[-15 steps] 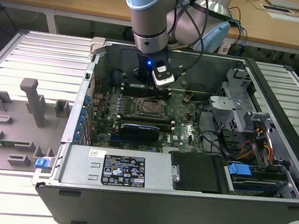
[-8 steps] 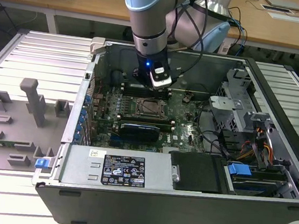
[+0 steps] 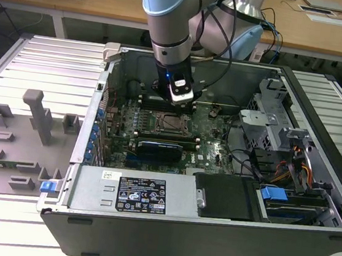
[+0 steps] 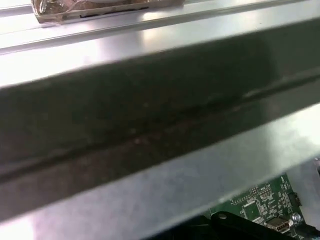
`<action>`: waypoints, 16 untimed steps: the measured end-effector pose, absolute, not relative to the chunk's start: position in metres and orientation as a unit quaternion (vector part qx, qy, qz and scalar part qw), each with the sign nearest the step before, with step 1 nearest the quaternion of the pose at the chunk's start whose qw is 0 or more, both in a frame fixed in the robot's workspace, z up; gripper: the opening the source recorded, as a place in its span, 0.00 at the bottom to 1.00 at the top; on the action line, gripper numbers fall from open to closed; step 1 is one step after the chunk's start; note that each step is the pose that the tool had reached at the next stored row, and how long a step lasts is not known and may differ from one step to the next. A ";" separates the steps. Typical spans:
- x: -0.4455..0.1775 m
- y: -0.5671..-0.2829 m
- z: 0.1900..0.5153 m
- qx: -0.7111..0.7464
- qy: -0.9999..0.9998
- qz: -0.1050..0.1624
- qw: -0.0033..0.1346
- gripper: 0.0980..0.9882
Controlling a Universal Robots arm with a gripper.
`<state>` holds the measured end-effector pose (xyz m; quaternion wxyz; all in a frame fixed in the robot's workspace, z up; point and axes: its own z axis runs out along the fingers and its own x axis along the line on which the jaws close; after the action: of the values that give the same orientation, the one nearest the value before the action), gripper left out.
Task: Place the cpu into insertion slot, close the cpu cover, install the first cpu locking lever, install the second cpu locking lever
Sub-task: 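Install the first cpu locking lever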
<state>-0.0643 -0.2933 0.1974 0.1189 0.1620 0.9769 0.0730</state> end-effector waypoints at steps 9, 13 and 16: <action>-0.064 -0.293 0.208 0.163 0.977 0.074 0.119 0.01; -0.064 -0.293 0.217 0.163 0.977 0.072 0.119 0.01; -0.064 -0.293 0.221 0.163 0.977 0.069 0.119 0.01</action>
<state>-0.0643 -0.2934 0.2213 0.1191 0.1625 0.9771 0.0688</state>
